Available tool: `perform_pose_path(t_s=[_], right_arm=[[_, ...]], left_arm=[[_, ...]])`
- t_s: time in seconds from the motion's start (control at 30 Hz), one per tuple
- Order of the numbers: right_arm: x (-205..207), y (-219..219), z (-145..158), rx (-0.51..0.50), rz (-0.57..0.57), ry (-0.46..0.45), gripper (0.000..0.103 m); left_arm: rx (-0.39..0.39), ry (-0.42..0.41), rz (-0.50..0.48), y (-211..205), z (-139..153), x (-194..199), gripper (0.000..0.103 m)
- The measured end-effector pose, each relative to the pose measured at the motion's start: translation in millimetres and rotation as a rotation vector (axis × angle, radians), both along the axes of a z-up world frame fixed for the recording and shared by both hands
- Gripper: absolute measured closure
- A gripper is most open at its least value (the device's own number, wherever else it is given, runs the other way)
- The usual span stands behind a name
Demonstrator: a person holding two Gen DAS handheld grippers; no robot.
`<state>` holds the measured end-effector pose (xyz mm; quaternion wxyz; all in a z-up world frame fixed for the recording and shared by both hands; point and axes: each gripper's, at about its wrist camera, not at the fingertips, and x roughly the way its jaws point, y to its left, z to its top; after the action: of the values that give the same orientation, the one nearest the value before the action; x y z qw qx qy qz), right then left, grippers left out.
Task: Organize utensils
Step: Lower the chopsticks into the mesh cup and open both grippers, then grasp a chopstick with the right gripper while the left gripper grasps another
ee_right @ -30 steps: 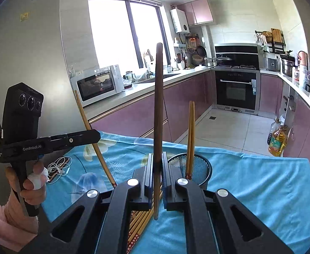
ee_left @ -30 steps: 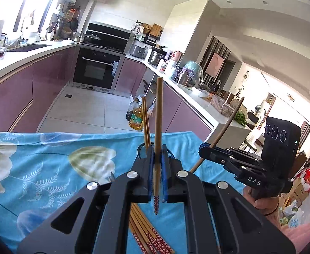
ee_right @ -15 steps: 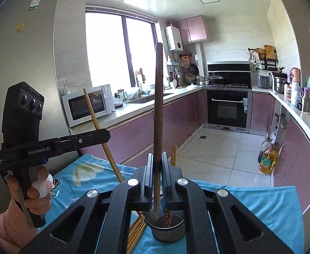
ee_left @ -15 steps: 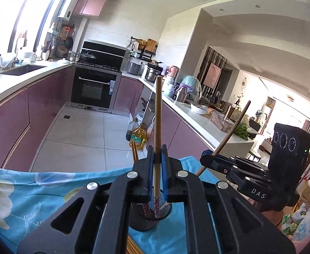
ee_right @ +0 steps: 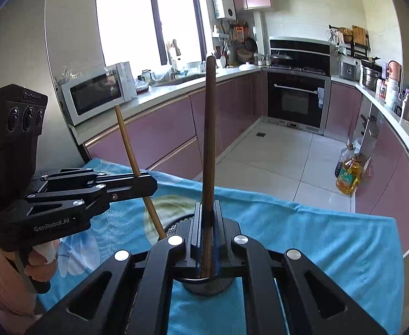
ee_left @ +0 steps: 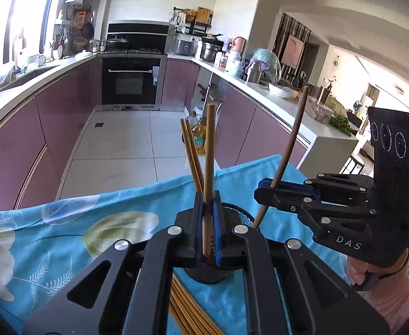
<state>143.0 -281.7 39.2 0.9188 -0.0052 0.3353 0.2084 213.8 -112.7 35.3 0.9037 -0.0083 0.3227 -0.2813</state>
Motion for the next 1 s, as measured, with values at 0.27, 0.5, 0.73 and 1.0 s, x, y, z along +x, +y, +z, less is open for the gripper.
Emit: perform_pose_path(t_s=[0.27, 0.5, 0.73, 1.0], right_arm=[[20.0, 5.2, -17.5, 0.000, -0.020, 0.077, 0.096], [12.7, -0.1, -11.9, 0.035, -0.054, 0.033, 0.085], [-16.7, -3.0, -7.7, 0.082, -0.026, -0.022, 0.073], [-66.4, 12.7, -22.2, 0.098, 0.085, -0.023, 0.065]], left_arm=[[0.024, 0.044, 0.014, -8.0, -17.6, 17.7, 0.095], [0.023, 0.031, 0.062, -2.1, -19.5, 13.5, 0.086], [0.015, -0.044, 0.113, 22.0, -18.7, -24.3, 0.068], [0.084, 0.001, 0.114, 45.2, -54.7, -61.7, 0.064]])
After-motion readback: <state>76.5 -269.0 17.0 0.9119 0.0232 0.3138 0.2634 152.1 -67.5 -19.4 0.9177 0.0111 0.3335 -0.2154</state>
